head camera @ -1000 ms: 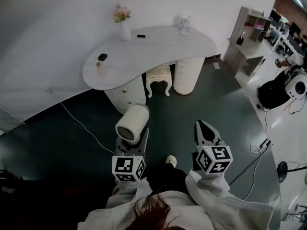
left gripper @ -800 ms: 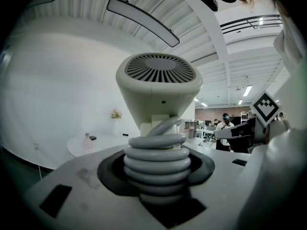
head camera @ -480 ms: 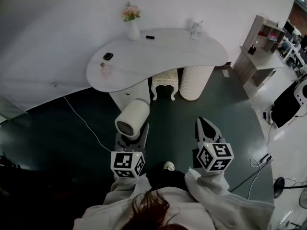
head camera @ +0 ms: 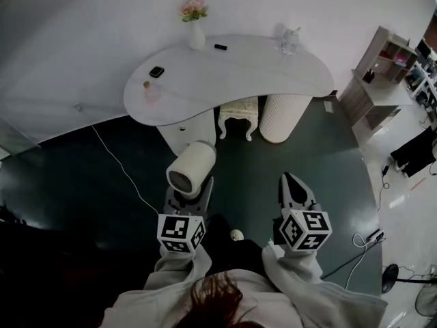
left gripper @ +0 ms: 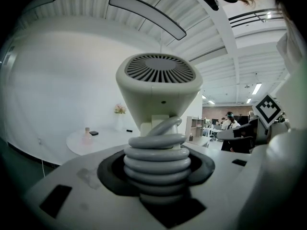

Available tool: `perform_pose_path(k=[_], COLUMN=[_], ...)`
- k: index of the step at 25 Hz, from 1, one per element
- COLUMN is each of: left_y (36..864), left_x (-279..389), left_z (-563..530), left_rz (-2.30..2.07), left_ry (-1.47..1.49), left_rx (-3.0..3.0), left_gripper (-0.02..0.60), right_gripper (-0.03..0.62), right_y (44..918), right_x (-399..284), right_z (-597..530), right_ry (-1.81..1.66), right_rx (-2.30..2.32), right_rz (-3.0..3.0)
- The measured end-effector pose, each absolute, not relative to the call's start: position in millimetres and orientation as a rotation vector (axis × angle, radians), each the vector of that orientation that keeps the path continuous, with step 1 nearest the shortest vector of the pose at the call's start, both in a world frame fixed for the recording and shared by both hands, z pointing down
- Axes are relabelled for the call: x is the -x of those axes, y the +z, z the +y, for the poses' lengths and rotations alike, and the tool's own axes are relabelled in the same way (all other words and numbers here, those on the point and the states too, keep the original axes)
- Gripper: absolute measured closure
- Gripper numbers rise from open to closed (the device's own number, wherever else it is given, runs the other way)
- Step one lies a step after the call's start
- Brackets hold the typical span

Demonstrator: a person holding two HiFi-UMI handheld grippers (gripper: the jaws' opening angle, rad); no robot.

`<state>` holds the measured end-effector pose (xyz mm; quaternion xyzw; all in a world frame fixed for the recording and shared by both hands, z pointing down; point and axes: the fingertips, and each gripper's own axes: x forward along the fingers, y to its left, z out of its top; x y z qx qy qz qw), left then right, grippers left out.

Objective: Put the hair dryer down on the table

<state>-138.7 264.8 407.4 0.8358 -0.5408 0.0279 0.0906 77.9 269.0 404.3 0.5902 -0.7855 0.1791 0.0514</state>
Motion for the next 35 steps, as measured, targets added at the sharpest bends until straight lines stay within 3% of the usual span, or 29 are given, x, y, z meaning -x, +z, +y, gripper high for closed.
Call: perform_pose_path(k=[11, 35], left_y=[428, 390], left_x=[142, 125], left_z=[228, -8], left_rz=[-1.613, -1.564], left_ry=[0.084, 0.064], left_rx=[-2.424, -2.513], left_gripper=[0.368, 0.368], right_gripper=[0.543, 0.543], right_y=[423, 388], right_x=[-78, -93], right_z=[231, 6], right_ry=[0.574, 0.531], right_rx=[-1.771, -1.843], right_rz=[-2.367, -2.355])
